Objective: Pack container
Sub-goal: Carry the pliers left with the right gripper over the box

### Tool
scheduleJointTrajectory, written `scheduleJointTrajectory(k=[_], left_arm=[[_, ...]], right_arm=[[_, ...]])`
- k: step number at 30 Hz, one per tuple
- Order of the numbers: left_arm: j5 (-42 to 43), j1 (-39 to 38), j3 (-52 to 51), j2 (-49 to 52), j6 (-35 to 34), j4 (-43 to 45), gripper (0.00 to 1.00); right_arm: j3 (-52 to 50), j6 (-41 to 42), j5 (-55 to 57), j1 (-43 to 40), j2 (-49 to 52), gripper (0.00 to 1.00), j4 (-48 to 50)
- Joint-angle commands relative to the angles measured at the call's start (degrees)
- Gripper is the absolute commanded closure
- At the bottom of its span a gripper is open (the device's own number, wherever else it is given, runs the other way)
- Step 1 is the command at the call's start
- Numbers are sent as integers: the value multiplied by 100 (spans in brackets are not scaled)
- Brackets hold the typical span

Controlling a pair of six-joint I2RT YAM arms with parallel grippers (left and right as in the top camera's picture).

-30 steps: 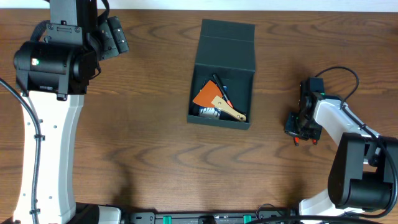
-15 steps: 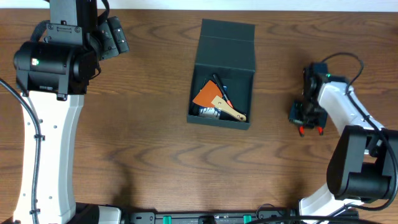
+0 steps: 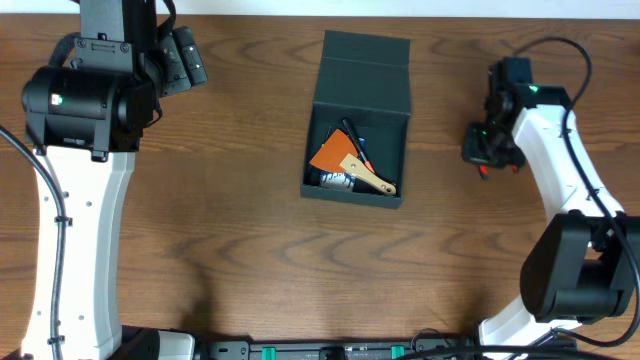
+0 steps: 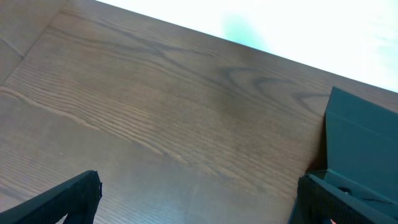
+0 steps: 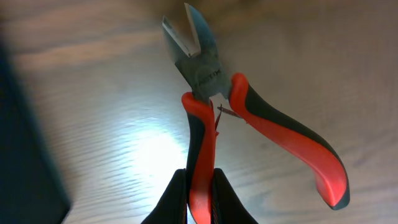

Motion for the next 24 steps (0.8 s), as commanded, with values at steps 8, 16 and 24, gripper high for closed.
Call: scheduleJointTrajectory(k=[8, 16, 24], left_arm=[[-66, 31, 35, -26, -9, -15, 2], [-68, 31, 35, -26, -9, -15, 1], [-68, 31, 35, -26, -9, -15, 1]], right_arm=[[1027, -570, -140, 1456, 2, 99, -286], [1115, -914, -114, 2544, 4, 99, -149], [1113, -1209, -94, 2997, 17, 99, -39]])
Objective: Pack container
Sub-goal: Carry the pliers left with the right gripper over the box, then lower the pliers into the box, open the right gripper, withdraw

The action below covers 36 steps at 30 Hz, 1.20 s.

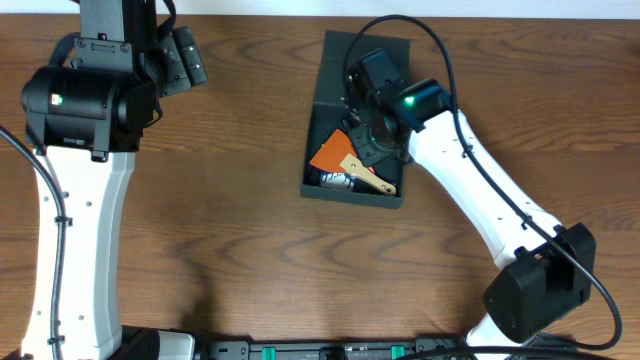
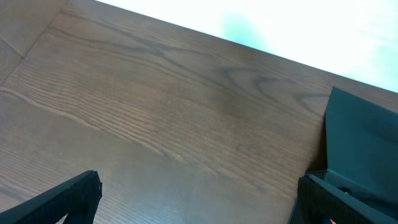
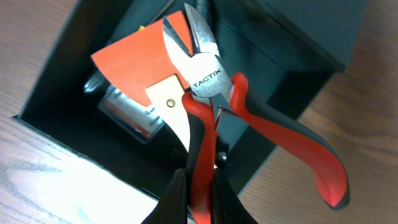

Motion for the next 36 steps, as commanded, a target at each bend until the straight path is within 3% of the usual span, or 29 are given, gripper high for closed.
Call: scheduleJointTrajectory(k=[1, 27, 36], left_arm=[[-66, 31, 35, -26, -9, -17, 2], [-66, 31, 35, -26, -9, -15, 1], [-66, 31, 35, -26, -9, -15, 1]], right_arm=[[140, -195, 42, 63, 26, 99, 44], [52, -125, -367, 63, 1550, 99, 83], [52, -127, -365, 59, 1578, 99, 186]])
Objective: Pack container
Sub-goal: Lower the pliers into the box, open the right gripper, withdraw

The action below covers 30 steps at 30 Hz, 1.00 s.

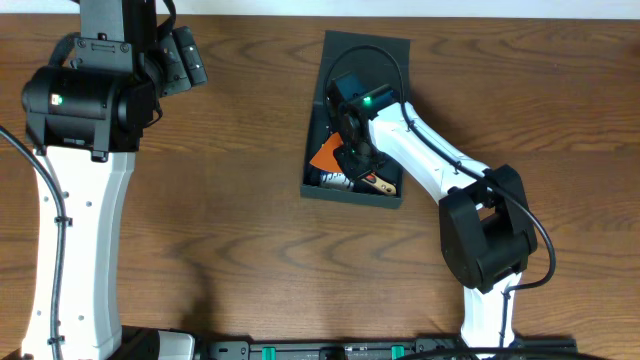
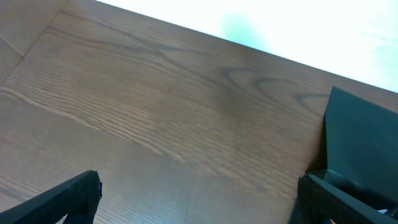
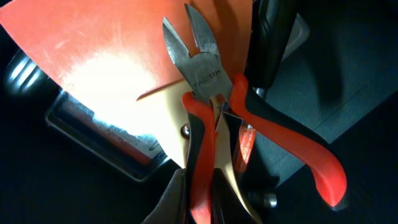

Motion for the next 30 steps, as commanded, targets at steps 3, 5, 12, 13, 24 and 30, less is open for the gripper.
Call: scheduleJointTrajectory(k=[3, 5, 12, 13, 24, 30], left_arm=[[-66, 31, 35, -26, -9, -15, 1], [-66, 31, 35, -26, -9, -15, 2], [-66, 31, 35, -26, -9, -15, 2], [-66, 31, 35, -26, -9, -15, 1], [-66, 31, 35, -26, -9, -15, 1], [-66, 31, 35, -26, -9, -15, 1]], right_arm=[[55, -42, -17, 22, -35, 94, 17], [52, -44, -17, 20, -35, 93, 17], [52, -44, -17, 22, -35, 87, 61], [52, -44, -17, 22, -35, 85, 85], [35, -44, -46, 26, -37, 62, 254], [584, -48, -151, 20, -66, 57, 11]])
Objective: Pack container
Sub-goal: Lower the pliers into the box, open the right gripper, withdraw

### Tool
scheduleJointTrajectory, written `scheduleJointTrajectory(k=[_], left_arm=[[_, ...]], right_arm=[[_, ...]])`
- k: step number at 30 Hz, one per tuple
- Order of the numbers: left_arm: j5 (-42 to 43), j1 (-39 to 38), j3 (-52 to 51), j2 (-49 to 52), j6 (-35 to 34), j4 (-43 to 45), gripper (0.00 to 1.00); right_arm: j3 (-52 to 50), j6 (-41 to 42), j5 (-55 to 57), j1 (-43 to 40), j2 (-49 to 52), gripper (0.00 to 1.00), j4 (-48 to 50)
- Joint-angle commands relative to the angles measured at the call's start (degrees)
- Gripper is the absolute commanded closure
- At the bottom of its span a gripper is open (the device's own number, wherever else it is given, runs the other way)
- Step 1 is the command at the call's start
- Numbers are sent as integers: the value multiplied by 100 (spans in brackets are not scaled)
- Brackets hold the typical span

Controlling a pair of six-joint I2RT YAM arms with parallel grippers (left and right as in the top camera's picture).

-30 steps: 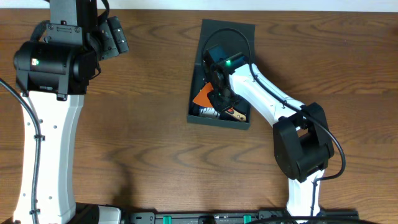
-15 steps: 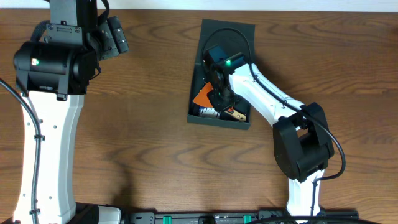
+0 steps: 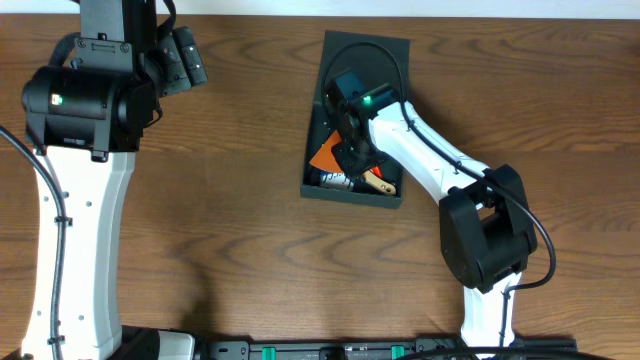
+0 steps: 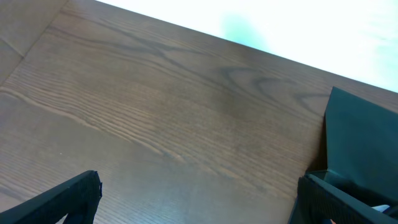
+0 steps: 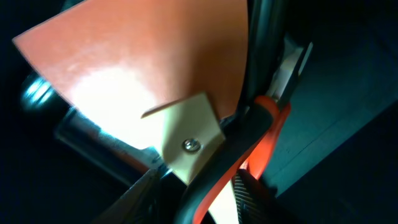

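Note:
The dark open box [image 3: 352,194] stands mid-table with its lid folded back. Inside lie an orange scraper blade [image 5: 143,62] with a wooden handle [image 5: 193,140] and a clear packaged item [image 3: 333,180]. The red-and-black cutting pliers [image 5: 249,134] lie in the box beside the blade. My right gripper [image 5: 198,193] is down in the box, its fingers apart on either side of a pliers handle, open. My left gripper [image 4: 199,199] is open over bare wood at the far left, holding nothing; the box [image 4: 360,137] shows at its right.
Brown wooden table [image 3: 230,230] all round the box. The left arm's white column [image 3: 80,220] stands along the left edge. The right arm [image 3: 440,160] reaches from the lower right across to the box, a black cable looping over it.
My right gripper's fingers have spread and let go of the pliers, which now lie lower in the box against the scraper. The left arm has not moved.
My right gripper held the pliers by one handle over bare table at the right. Then it carried them above the open box, then down close over the orange scraper inside. Now the pliers rest in the box and the fingers stand apart. The left arm stayed still throughout.

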Motion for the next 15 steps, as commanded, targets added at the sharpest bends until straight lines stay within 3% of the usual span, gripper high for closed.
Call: scheduleJointTrajectory(k=[1, 7, 11, 15], left_arm=[[-68, 31, 35, -26, -9, -17, 1], [-66, 31, 35, -26, -9, -15, 1], [-66, 31, 35, -26, -9, -17, 1], [-66, 31, 35, -26, -9, -15, 2]], right_arm=[[638, -7, -85, 20, -70, 57, -179], [2072, -2, -57, -9, -70, 56, -723], [3058, -2, -59, -107, -70, 28, -1097], [3707, -2, -59, -310, -70, 18, -1440]])
